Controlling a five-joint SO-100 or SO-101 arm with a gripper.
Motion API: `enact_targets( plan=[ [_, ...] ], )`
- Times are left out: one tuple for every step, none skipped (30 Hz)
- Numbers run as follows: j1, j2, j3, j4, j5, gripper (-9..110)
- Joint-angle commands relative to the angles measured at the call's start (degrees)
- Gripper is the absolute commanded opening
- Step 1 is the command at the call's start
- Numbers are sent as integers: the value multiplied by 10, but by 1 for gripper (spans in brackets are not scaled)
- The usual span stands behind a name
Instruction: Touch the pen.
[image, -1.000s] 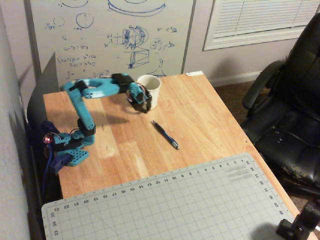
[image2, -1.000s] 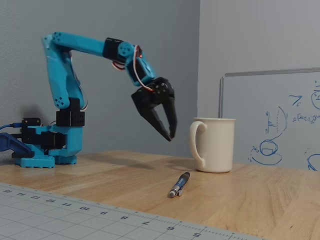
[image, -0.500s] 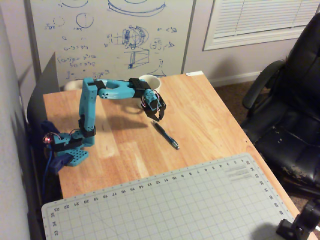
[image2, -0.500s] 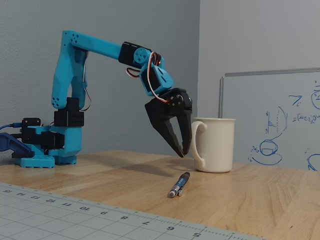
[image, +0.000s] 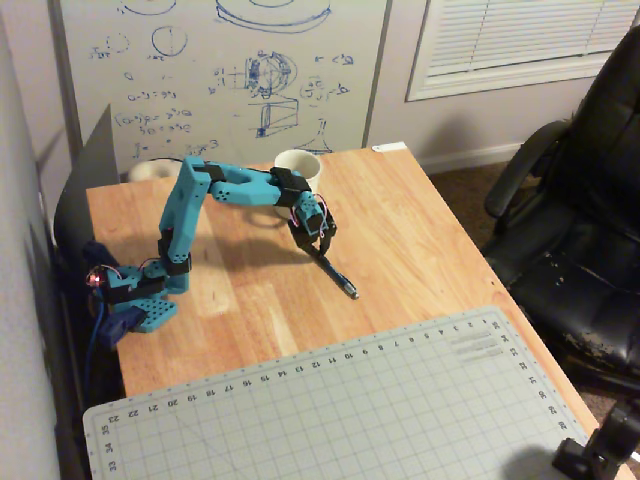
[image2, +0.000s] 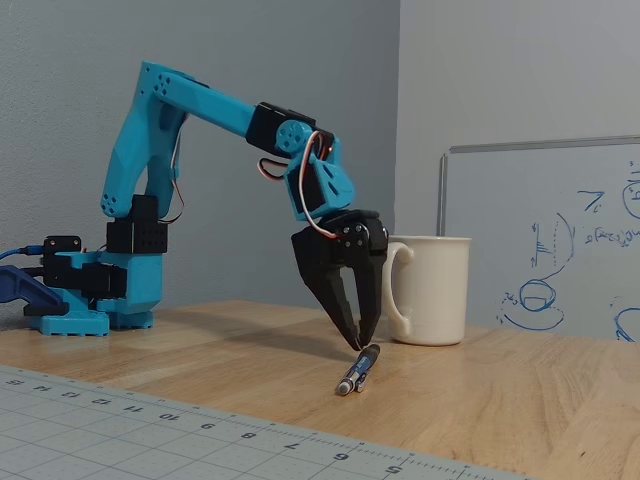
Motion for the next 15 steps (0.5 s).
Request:
enact_targets(
  plan=[
    [3,9,-52,-11,-5,1],
    [3,9,-52,-11,-5,1],
    [3,10,-54,-12,-5,1],
    [3,10,-58,-12,-5,1],
    [3,9,-64,-12,-5,1],
    [3,7,-69,-12,-5,1],
    [3,6,-74,-12,-5,1],
    [3,6,-76,-12,-5,1],
    [4,6,-76,-12,-5,1],
    [5,6,-73,-12,-5,1],
    [7,6,-72,-12,-5,1],
    [7,6,-72,-12,-5,1],
    [7,6,-72,-12,-5,1],
    [7,6,-73,-12,-5,1],
    [7,6,-76,-12,-5,1]
  ],
)
